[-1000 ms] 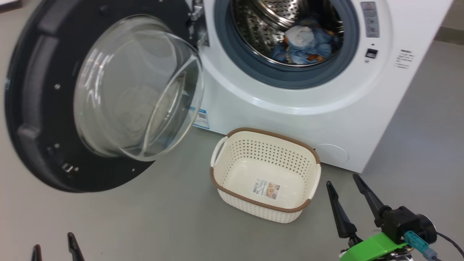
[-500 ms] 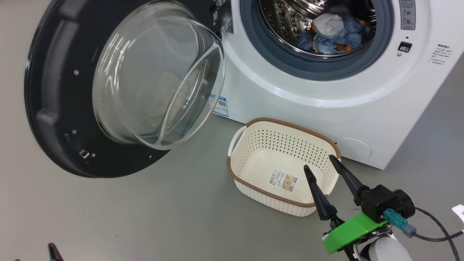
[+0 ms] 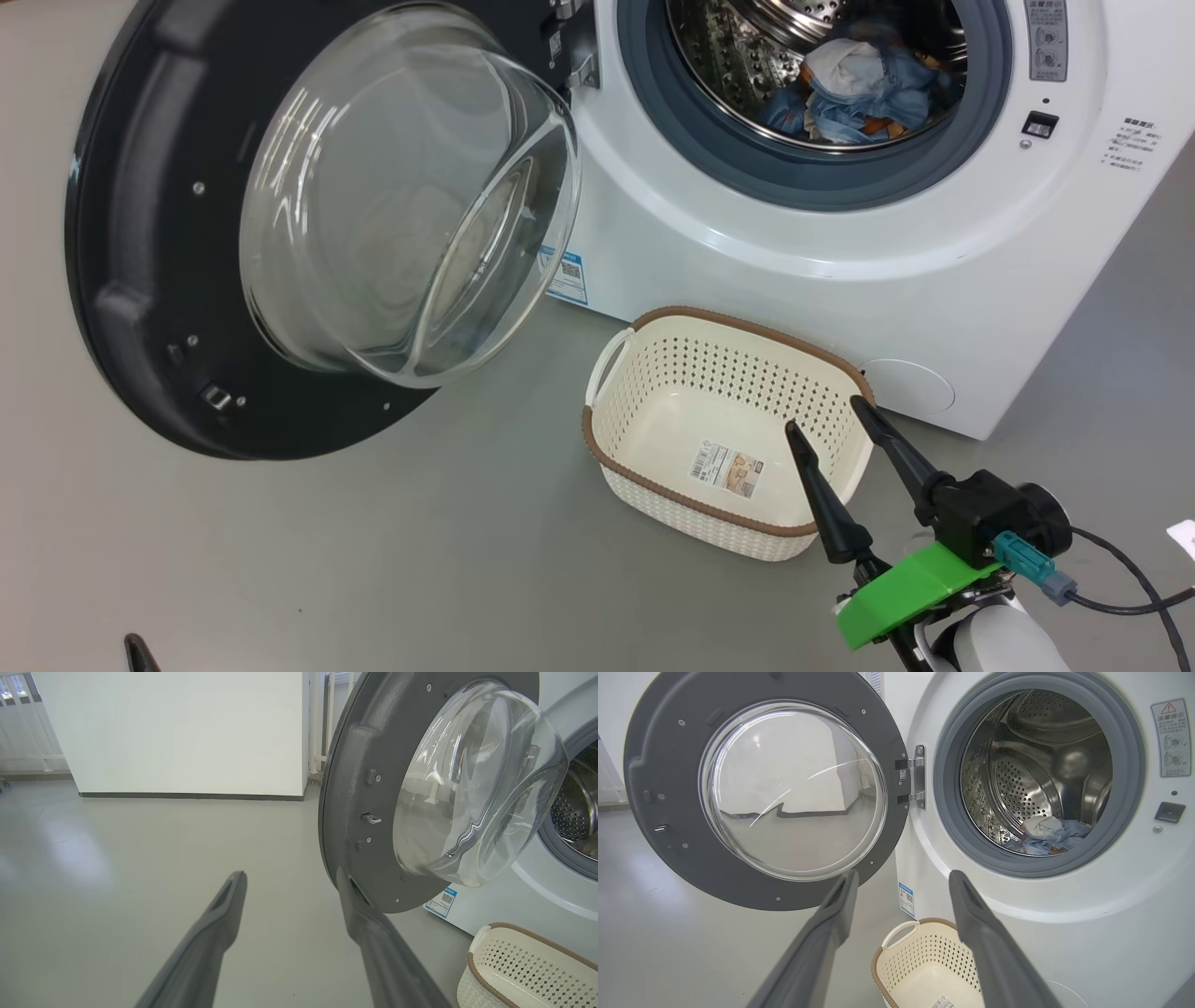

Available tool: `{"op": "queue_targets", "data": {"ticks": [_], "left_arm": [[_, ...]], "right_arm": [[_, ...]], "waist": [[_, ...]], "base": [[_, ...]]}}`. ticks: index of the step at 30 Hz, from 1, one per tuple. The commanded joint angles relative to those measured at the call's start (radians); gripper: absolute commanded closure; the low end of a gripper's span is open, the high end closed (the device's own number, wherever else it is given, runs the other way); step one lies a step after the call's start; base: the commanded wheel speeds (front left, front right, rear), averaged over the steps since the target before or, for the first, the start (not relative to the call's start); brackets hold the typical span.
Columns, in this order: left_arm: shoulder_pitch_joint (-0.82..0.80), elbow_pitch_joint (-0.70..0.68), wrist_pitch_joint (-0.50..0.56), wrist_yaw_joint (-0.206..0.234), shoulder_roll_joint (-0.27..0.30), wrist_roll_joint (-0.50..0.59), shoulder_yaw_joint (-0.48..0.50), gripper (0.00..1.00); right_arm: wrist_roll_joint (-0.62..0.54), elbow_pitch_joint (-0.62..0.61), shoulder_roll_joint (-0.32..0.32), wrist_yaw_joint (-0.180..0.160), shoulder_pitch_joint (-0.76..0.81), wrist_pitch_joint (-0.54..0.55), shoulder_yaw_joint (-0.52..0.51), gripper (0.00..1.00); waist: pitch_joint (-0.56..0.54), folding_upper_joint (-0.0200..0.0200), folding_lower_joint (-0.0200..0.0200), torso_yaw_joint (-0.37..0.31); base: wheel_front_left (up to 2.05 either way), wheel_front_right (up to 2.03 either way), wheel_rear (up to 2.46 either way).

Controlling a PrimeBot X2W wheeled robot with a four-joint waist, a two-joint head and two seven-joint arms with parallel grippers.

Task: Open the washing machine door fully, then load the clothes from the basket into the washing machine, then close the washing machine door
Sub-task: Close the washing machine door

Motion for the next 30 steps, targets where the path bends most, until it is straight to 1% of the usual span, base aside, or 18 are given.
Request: {"op": "queue_targets", "data": {"ticks": [1, 3, 4, 5, 13, 17, 18, 23, 25, 30], "left_arm": [[-0.02, -0.023, -0.005, 0.003, 0.008, 0.006, 0.033, 0.0], [-0.021, -0.022, -0.005, 0.0, 0.008, 0.008, 0.033, 0.0], [-0.021, -0.021, -0.005, -0.004, 0.008, 0.006, 0.033, 0.44], [-0.022, -0.02, -0.005, -0.007, 0.008, 0.004, 0.033, 1.0], [-0.017, -0.023, -0.005, -0.022, 0.008, -0.029, 0.041, 1.0], [-0.027, -0.037, -0.005, -0.051, 0.008, -0.082, 0.097, 1.0], [-0.031, -0.04, -0.005, -0.066, 0.008, -0.08, 0.116, 1.0], [-0.07, -0.047, -0.005, -0.15, 0.008, -0.141, 0.229, 1.0], [-0.096, -0.036, -0.005, -0.188, 0.008, -0.183, 0.279, 1.0], [-0.183, 0.014, -0.005, -0.288, 0.013, -0.278, 0.369, 1.0]], "right_arm": [[0.009, -0.022, 0.003, 0.002, -0.011, -0.005, 0.025, 0.0], [0.01, -0.022, 0.004, 0.002, -0.009, -0.005, 0.024, 0.0], [0.01, -0.022, 0.004, 0.002, -0.007, -0.005, 0.023, 0.0], [0.01, -0.021, 0.004, 0.002, -0.007, -0.005, 0.023, 0.0], [0.013, -0.02, 0.006, 0.002, -0.004, -0.005, 0.022, 0.0], [0.016, -0.022, 0.008, 0.002, -0.001, -0.005, 0.02, 0.0], [0.017, -0.022, 0.008, 0.002, 0.0, -0.005, 0.02, 0.0], [0.021, -0.025, 0.008, 0.002, 0.009, -0.005, 0.012, 0.0], [0.021, -0.028, 0.009, 0.002, 0.015, -0.005, 0.006, 0.0], [0.018, -0.034, 0.007, 0.002, 0.028, -0.005, -0.004, 0.0]], "waist": [[-0.003, 0.0, 0.0, -0.001], [-0.007, 0.0, 0.0, -0.002], [-0.008, 0.0, 0.0, -0.003], [-0.01, 0.0, 0.0, -0.003], [-0.016, 0.0, 0.0, -0.004], [-0.017, 0.0, 0.0, -0.004], [-0.017, 0.0, 0.0, -0.005], [-0.021, 0.0, 0.0, -0.009], [-0.023, 0.0, 0.0, -0.011], [-0.023, 0.0, 0.0, -0.016]], "base": [[0.0, 0.0, 0.0], [0.0, 0.0, 0.0], [0.0, 0.0, 0.0], [0.0, 0.0, 0.0], [0.0, 0.0, 0.0], [0.0, 0.0, 0.0], [0.0, 0.0, 0.0], [0.0, 0.0, 0.0], [0.0, 0.0, 0.0], [0.0, 0.0, 0.0]]}}
